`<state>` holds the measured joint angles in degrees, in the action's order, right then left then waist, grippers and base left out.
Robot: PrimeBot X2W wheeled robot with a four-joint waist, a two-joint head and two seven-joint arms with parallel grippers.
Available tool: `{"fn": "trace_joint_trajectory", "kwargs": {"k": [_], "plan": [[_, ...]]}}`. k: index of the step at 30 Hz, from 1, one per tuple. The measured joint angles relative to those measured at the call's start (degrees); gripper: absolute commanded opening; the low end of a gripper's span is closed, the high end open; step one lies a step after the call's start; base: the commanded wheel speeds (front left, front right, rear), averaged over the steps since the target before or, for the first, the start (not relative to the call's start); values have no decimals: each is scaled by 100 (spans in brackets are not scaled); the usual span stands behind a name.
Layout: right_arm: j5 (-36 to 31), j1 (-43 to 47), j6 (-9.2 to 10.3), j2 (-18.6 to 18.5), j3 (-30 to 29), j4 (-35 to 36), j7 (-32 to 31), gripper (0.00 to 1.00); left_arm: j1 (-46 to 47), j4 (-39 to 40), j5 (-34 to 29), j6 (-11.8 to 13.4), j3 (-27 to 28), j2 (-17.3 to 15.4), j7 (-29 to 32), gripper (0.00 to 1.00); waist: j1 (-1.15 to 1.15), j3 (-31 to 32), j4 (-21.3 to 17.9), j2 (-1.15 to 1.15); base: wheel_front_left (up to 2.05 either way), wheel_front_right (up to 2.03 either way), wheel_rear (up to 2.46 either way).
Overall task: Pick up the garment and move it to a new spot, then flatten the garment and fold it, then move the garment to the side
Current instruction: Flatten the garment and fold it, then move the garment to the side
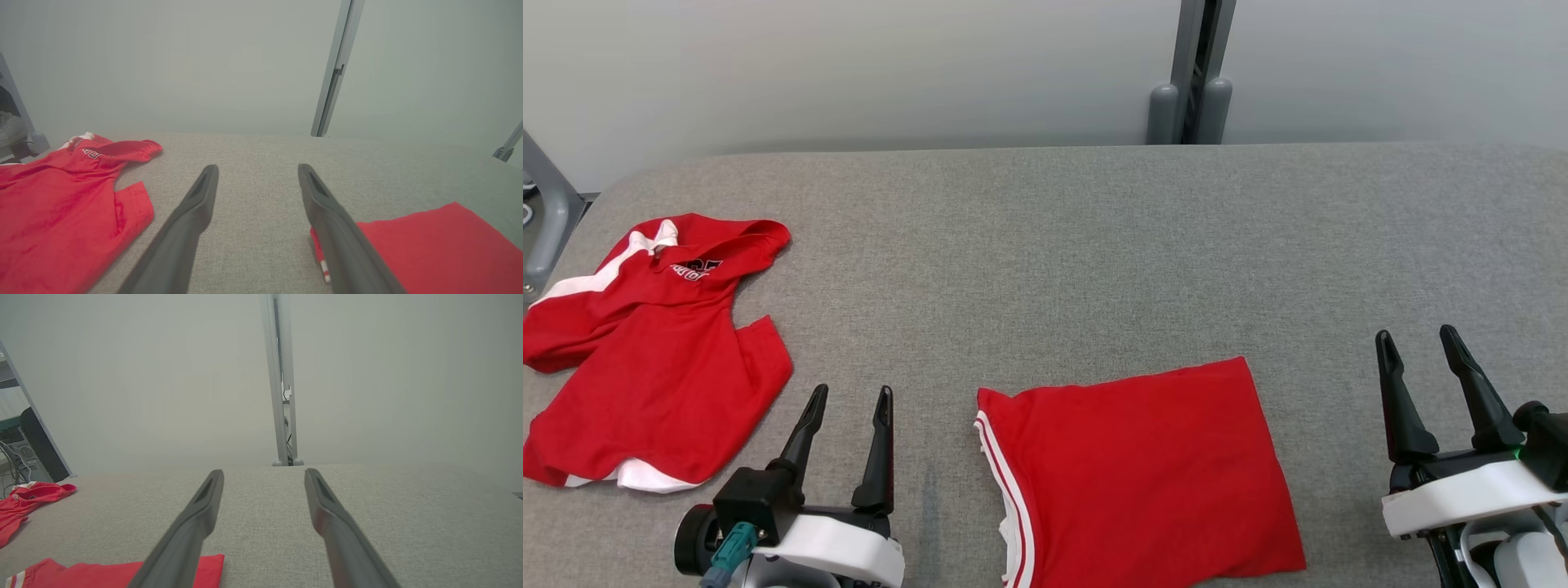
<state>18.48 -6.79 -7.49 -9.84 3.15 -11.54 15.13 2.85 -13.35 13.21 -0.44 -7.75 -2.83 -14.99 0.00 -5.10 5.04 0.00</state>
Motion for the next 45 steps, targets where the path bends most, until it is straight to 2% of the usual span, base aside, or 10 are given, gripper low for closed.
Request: {"fn": "trace_joint_trajectory", "kwargs": {"k": [45], "plan": [[121,-70,0,48,-12,-71,0,100,87,-13,26,99,-145,1,0,100,0,-84,62,0,0,0,0]]}}
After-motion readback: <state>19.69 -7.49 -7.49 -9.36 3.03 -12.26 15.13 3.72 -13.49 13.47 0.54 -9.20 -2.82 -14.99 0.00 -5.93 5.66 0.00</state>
